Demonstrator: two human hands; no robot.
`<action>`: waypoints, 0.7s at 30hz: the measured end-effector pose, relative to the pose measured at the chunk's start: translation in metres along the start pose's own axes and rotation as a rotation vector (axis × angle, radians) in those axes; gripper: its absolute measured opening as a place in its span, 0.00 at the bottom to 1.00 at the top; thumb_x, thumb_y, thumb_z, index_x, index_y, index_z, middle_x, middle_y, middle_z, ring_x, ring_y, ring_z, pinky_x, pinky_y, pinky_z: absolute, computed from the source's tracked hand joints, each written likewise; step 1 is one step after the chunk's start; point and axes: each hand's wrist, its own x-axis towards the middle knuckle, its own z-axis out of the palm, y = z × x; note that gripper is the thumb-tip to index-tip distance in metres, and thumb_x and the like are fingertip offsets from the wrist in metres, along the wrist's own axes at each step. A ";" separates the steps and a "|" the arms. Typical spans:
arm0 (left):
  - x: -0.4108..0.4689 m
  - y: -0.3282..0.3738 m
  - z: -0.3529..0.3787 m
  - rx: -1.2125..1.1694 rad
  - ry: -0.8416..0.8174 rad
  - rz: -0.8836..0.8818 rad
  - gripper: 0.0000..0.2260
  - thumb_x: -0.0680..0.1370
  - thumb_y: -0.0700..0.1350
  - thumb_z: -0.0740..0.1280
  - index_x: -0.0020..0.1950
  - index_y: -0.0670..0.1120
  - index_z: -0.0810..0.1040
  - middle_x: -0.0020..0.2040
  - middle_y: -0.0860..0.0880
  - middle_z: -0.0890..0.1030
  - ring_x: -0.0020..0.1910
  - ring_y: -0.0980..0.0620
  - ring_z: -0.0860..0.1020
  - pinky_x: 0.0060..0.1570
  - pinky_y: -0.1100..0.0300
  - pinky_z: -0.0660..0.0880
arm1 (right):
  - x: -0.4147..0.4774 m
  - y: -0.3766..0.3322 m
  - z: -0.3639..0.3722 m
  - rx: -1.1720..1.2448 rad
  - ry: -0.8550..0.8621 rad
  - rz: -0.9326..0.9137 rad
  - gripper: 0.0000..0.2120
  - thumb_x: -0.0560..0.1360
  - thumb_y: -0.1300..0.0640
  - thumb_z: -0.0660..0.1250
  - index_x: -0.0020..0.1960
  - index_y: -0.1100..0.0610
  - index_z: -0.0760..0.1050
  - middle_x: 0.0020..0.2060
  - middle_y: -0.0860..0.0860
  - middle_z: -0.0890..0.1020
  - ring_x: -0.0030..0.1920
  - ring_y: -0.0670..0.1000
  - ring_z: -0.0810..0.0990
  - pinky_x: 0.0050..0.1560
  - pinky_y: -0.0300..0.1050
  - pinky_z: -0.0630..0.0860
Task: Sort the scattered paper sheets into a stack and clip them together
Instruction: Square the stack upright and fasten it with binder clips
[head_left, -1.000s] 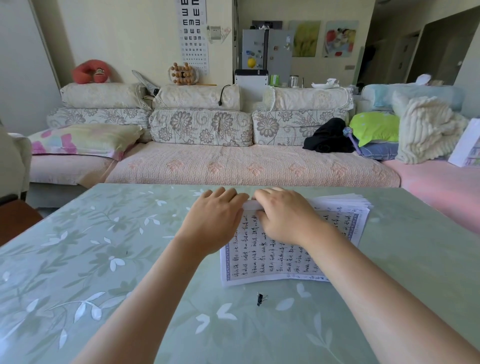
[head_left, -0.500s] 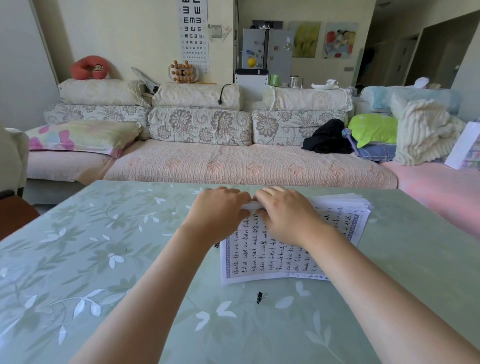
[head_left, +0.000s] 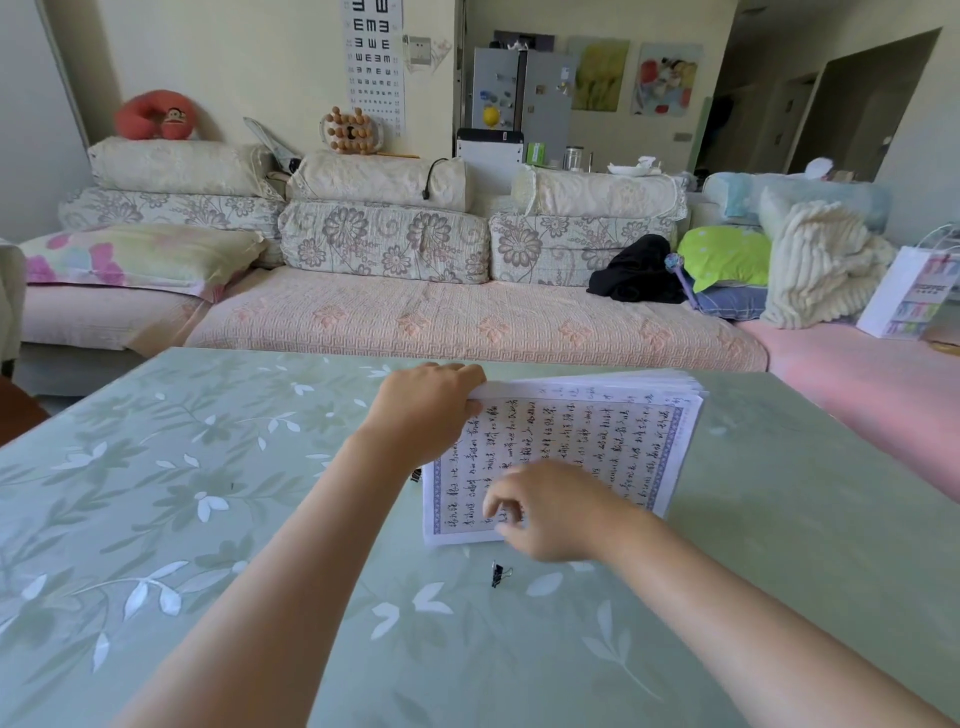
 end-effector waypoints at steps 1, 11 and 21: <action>0.000 0.000 0.000 0.001 0.003 0.004 0.09 0.82 0.53 0.59 0.59 0.51 0.72 0.53 0.53 0.79 0.51 0.47 0.78 0.40 0.57 0.67 | -0.002 0.002 0.009 0.089 -0.134 0.076 0.16 0.74 0.50 0.67 0.61 0.42 0.77 0.48 0.41 0.80 0.50 0.46 0.77 0.54 0.48 0.76; 0.000 -0.002 0.002 -0.020 0.032 0.006 0.10 0.81 0.54 0.59 0.59 0.52 0.73 0.54 0.53 0.80 0.53 0.47 0.77 0.41 0.57 0.67 | 0.006 0.009 0.036 0.341 -0.132 0.156 0.04 0.72 0.53 0.73 0.47 0.47 0.85 0.44 0.45 0.83 0.42 0.47 0.79 0.47 0.47 0.78; 0.000 0.000 0.000 -0.038 0.041 -0.008 0.09 0.80 0.53 0.60 0.57 0.52 0.74 0.50 0.53 0.79 0.49 0.47 0.77 0.39 0.58 0.66 | 0.022 -0.002 -0.039 0.443 0.426 0.358 0.06 0.75 0.60 0.68 0.39 0.54 0.80 0.31 0.48 0.82 0.33 0.50 0.82 0.37 0.46 0.79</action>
